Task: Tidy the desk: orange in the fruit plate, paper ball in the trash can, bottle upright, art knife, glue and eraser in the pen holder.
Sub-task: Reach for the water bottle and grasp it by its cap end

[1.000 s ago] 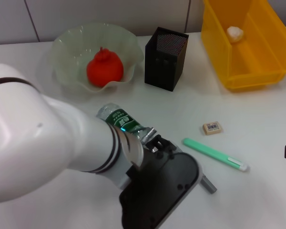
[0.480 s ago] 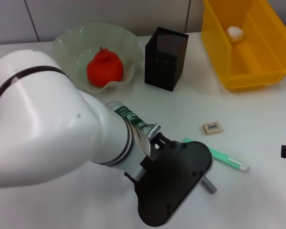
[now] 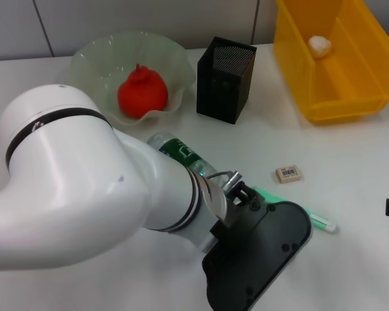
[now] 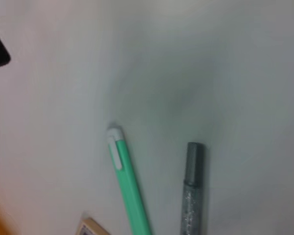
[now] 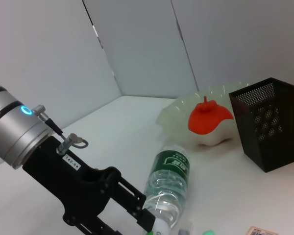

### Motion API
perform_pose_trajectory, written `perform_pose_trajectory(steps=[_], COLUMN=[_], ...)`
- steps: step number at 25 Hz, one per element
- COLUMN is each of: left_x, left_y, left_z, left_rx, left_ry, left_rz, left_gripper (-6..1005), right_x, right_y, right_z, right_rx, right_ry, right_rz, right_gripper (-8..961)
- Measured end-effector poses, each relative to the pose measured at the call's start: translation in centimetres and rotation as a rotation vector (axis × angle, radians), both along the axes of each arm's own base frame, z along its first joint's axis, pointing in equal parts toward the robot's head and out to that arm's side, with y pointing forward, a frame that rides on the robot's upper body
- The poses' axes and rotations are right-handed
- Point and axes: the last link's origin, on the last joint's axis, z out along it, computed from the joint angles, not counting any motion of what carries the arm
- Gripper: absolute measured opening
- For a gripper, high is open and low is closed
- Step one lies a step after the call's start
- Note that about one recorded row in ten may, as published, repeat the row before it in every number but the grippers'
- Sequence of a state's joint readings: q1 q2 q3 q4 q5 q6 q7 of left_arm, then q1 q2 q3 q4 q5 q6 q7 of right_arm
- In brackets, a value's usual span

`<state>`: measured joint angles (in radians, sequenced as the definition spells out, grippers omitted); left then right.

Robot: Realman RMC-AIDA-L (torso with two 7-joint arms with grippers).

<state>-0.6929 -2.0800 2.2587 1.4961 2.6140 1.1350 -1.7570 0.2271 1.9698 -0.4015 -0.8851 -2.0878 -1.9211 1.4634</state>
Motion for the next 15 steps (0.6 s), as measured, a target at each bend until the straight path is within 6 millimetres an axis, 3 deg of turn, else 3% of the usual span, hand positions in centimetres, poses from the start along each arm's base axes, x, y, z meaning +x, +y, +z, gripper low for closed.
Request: perform_pose_trajectory(steps=[15], left_x=[-0.2], left_y=[1.4], left_z=[-1.1], left_rx=[0.052], left_ry=[-0.079], left_rz=[-0.011], left_gripper=[675], right_x=[0.1], right_y=[-0.3], right_z=[0.1], right_rx=[0.004], right_ry=[0.006], right_rz=[-0.003], right_gripper=[780])
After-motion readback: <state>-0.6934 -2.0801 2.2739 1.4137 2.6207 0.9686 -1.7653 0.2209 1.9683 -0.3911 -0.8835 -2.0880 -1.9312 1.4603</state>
